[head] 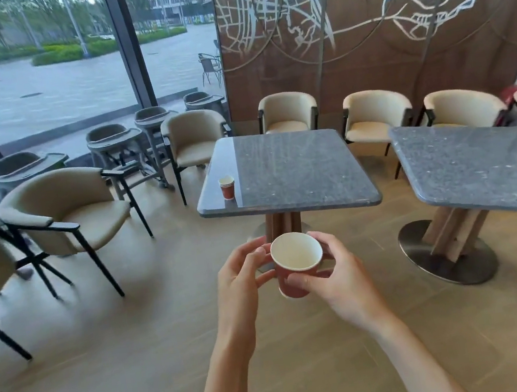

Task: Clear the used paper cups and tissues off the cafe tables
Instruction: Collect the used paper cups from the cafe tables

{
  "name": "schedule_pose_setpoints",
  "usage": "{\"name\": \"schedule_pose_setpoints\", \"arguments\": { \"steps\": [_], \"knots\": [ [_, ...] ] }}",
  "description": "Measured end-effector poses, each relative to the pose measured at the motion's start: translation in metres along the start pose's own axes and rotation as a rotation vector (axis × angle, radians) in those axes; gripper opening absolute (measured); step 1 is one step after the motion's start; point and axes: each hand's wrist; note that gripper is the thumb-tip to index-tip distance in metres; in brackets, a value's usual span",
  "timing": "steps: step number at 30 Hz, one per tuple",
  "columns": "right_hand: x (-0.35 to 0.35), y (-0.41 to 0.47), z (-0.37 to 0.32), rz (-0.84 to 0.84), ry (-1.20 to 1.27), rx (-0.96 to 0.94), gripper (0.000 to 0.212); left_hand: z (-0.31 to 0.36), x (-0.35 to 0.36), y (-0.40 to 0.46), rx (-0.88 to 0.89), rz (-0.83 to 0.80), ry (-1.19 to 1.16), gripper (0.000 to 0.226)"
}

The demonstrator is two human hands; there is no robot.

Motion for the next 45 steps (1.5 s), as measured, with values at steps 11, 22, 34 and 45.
{"name": "schedule_pose_setpoints", "arguments": {
  "steps": [11, 22, 34, 45],
  "knots": [
    [0.036, 0.239, 0.072, -0.154, -0.033, -0.008, 0.082, -0.038, 0.034, 0.223, -0.026, 0.14, 0.124, 0.021],
    [0.055, 0.475, 0.096, -0.351, -0.093, -0.067, 0.083, -0.034, 0.077, 0.427, -0.04, 0.322, 0.121, 0.028],
    [0.166, 0.656, 0.148, -0.407, -0.189, -0.014, 0.085, -0.097, 0.015, 0.643, -0.129, 0.37, 0.185, 0.028],
    [0.252, 0.749, 0.223, -0.444, -0.281, 0.196, 0.079, -0.178, -0.041, 0.776, -0.351, 0.303, 0.21, 0.03]
  ]
}}
Point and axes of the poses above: each hand's wrist, its own y-axis towards the middle knuckle, its own x-axis out of the palm, z = x × y, and after that the axes turned 5 degrees about y, right-handed
